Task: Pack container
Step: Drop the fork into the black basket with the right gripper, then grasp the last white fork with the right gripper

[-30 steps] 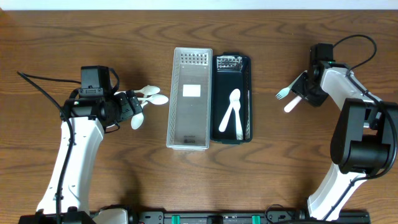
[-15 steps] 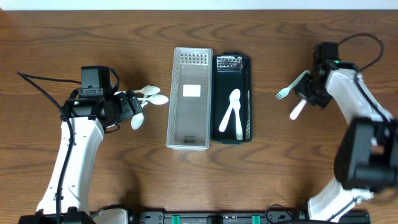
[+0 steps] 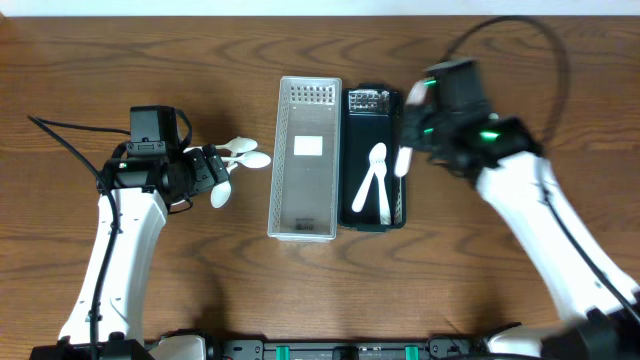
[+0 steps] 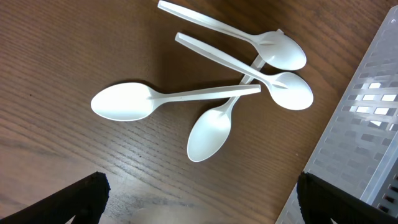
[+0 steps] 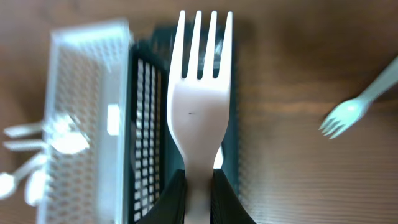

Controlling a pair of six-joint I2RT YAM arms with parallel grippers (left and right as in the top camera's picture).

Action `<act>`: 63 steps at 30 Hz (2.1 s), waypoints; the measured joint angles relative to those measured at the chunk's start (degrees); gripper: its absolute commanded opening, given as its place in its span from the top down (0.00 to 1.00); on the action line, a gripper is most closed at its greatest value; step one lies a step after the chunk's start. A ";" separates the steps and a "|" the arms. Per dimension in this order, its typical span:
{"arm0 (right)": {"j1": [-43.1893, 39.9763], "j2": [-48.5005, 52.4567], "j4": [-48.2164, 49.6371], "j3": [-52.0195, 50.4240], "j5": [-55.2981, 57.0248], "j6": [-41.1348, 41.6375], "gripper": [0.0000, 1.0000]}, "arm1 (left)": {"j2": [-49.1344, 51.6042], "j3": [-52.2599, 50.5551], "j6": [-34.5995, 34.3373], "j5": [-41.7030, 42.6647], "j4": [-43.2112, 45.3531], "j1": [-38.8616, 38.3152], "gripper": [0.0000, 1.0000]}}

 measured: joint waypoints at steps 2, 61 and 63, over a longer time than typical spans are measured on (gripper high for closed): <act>2.21 4.17 0.79 0.00 0.87 0.00 0.96 | 0.00 0.00 0.00 0.02 0.00 0.00 0.02; -25.11 29.11 7.04 3.82 2.49 13.62 0.44 | 0.02 0.00 0.00 0.00 0.00 0.00 0.02; -25.11 29.11 6.12 3.82 3.04 13.75 0.44 | 0.02 0.00 0.00 0.00 0.02 0.00 0.02</act>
